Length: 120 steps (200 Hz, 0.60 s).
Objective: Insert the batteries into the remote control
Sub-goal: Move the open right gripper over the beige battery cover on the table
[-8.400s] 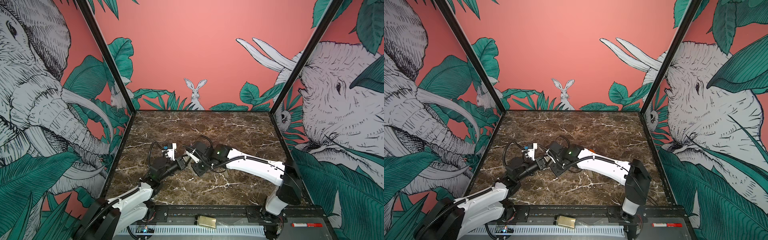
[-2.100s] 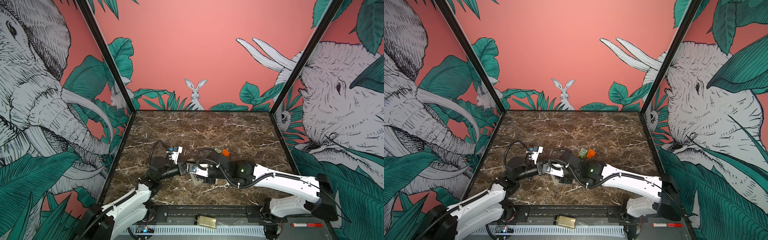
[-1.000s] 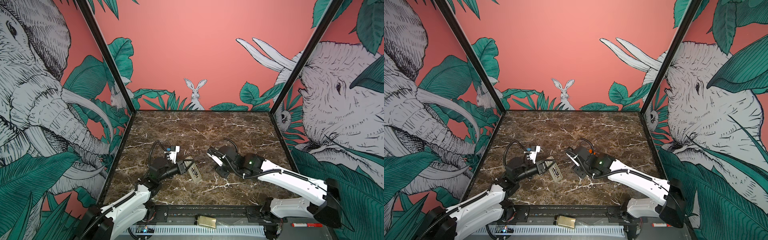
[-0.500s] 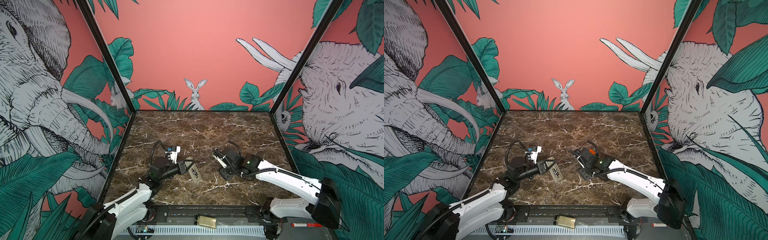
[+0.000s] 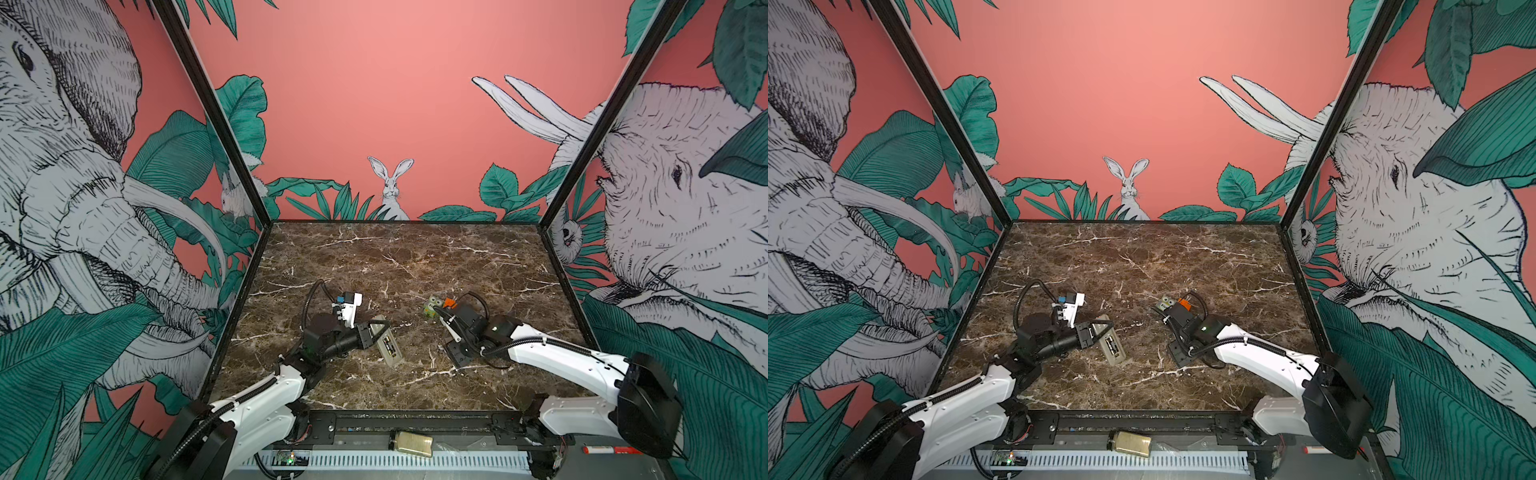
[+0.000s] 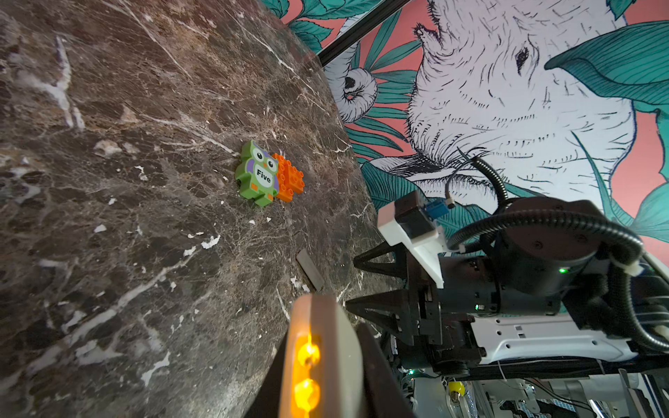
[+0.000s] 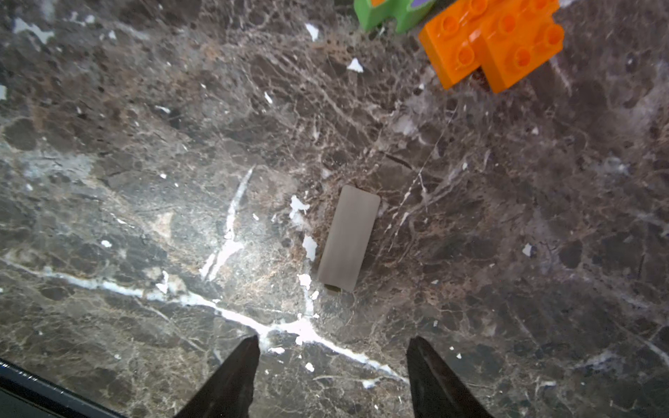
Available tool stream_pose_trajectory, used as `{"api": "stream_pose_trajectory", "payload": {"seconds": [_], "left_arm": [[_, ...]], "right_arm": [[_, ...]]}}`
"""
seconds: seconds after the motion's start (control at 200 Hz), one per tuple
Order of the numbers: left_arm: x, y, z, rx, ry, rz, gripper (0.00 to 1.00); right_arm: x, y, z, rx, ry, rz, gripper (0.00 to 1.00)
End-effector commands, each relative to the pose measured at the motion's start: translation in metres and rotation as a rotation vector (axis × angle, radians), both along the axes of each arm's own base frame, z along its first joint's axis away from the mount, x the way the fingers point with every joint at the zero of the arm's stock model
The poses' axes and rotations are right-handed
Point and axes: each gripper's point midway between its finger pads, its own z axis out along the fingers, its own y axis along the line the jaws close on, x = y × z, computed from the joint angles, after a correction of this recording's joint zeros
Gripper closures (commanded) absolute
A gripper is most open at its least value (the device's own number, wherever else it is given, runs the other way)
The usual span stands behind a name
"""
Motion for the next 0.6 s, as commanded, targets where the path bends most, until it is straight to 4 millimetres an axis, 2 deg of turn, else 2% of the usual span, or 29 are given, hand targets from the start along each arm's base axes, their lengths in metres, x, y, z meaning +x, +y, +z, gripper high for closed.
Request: {"api": "stream_pose_trajectory", "payload": {"seconds": [0.0,0.255,0.595], "left_arm": [[0.002,-0.003,0.014,-0.027,-0.050,-0.008,1.00],[0.002,-0.003,0.015,-0.032,-0.051,-0.006,1.00],[0.003,-0.004,0.014,-0.030,-0.049,-0.008,1.00]], "right_arm": [[0.004,0.006,-0.005,0.043,0.008,-0.042,0.35],[0.011,0.013,-0.016,0.077,0.029,-0.062,0.36],[0.011,0.006,-0.028,0.070,0.051,-0.103,0.37]]}}
